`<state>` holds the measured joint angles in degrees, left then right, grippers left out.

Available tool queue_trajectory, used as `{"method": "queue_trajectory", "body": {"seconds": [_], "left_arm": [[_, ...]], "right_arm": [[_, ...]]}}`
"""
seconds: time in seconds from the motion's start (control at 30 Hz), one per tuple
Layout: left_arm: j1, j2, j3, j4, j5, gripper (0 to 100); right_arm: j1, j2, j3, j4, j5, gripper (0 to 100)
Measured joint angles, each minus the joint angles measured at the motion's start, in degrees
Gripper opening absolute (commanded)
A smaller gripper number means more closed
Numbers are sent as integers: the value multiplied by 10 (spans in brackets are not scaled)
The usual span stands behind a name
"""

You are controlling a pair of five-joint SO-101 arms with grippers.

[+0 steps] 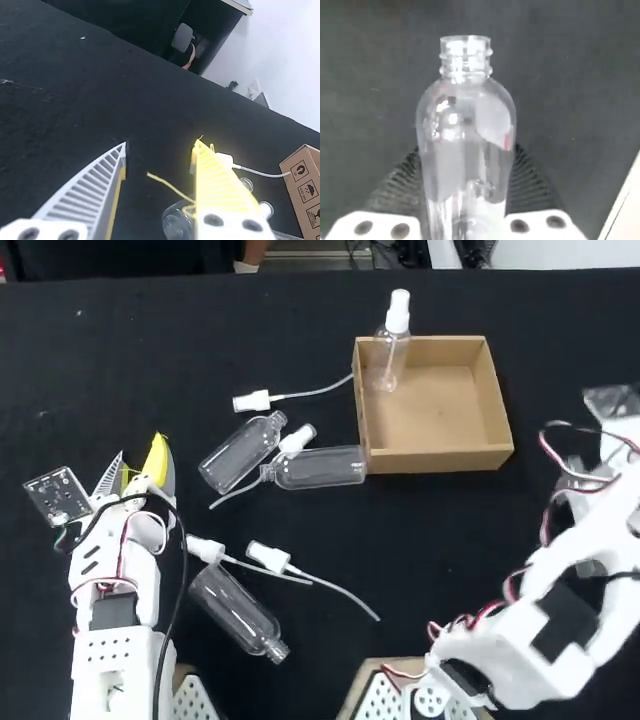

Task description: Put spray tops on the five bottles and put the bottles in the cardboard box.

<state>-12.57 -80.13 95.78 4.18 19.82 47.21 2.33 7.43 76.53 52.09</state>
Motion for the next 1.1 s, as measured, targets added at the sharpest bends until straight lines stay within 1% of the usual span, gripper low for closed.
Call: {"method": "queue_trajectory", "body": {"seconds": [0.03,0.1,0.2,0.27,0.4,0.5,0.63,0.73,0.93,1.0,1.1], "left_arm": [[8,0,0,6,2,209],[24,1,-10,47,-16,209],[69,1,-62,156,-62,209],[104,1,-87,216,-71,209],[140,1,-98,254,-76,209],[141,11,-122,281,-79,209],[142,87,-212,356,-79,211],[152,184,-292,408,-79,213],[157,402,-390,431,-79,215],[156,440,-404,449,-57,215],[156,456,-424,494,31,215]], "right_arm": [[-12,-23,0,9,-20,11],[-32,-69,0,10,-65,11],[-59,-142,8,10,-127,11],[-81,-189,37,10,-157,11],[-112,-266,98,10,-200,11],[-132,-325,130,10,-211,11],[-149,-398,168,10,-215,11],[-153,-436,193,10,-215,11],[-152,-460,217,11,-215,11],[-152,-460,223,11,-215,11],[-152,-460,223,11,-215,11]]}}
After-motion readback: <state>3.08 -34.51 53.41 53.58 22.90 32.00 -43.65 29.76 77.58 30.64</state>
